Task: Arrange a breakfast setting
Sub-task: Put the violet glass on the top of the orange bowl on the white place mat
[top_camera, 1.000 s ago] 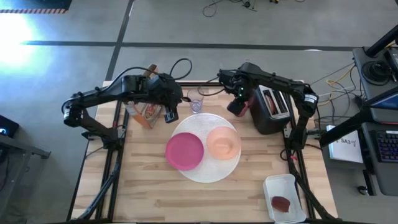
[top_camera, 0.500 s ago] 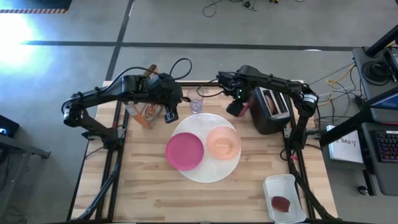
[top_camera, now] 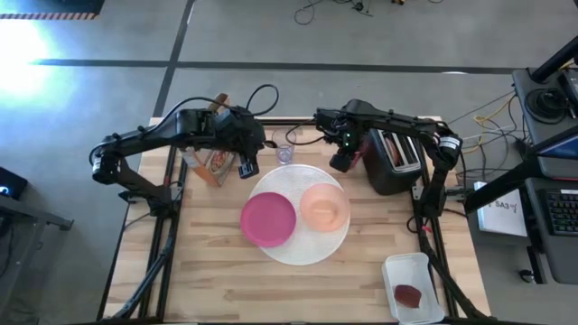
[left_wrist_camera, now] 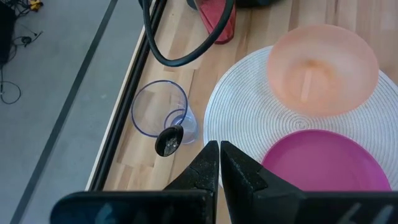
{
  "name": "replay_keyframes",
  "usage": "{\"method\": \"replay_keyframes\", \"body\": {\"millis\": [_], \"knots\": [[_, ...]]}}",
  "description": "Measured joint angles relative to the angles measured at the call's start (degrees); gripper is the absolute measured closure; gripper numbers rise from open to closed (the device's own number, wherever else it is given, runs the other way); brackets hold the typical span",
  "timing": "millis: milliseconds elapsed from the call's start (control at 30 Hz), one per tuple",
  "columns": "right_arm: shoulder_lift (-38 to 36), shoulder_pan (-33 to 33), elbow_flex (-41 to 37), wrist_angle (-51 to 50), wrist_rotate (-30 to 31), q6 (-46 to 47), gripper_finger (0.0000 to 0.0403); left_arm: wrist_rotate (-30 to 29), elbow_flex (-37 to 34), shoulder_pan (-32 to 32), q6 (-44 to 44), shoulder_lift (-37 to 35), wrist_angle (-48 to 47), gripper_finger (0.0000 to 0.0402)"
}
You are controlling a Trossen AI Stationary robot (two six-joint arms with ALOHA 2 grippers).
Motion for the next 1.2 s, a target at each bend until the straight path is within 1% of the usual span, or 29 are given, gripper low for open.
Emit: {"method": "replay_keyframes", "body": {"millis": [67,167,233,400,633,800,1000,1067,1200], "knots": [[0.0,0.0,0.0,0.0,-0.16,-0.54,0.0384,0.01,0.0,0.0,-0.1,0.0,0.0,0.0402],[0.0,0.0,0.0,-0.13,-1.7,-0.79,0.0392,0.0,0.0,0.0,-0.1,0.0,0.0,0.0402],[0.0,0.0,0.0,-0.13,-2.62,-1.13,0.0393,-0.01,0.0,0.0,-0.1,-0.01,0.0,0.0402],[0.0,1.5,0.67,-0.46,-2.65,-2.56,0.0394,-0.01,0.0,0.0,-0.1,-0.06,-0.02,0.0402],[0.0,4.41,5.09,-2.03,-2.67,-4.78,0.0394,-0.03,0.09,0.0,-0.1,-0.24,-0.27,0.0402],[0.0,8.05,7.71,-1.93,-2.73,-6.06,0.0394,-0.03,0.09,0.02,-0.1,-0.41,-0.3,0.0402],[0.06,13.09,8.17,-1.58,-2.61,-7.74,0.0394,-0.05,0.09,0.02,-0.1,-0.53,-0.28,0.0402],[0.35,14.61,8.17,-1.18,-2.05,-8.34,0.0394,-0.05,0.11,0.02,-0.1,-0.55,-0.28,0.0402],[0.83,16.86,8.17,0.53,1.58,-9.34,0.0394,-0.05,0.11,0.02,-0.1,-0.59,-0.28,0.0402]]}}
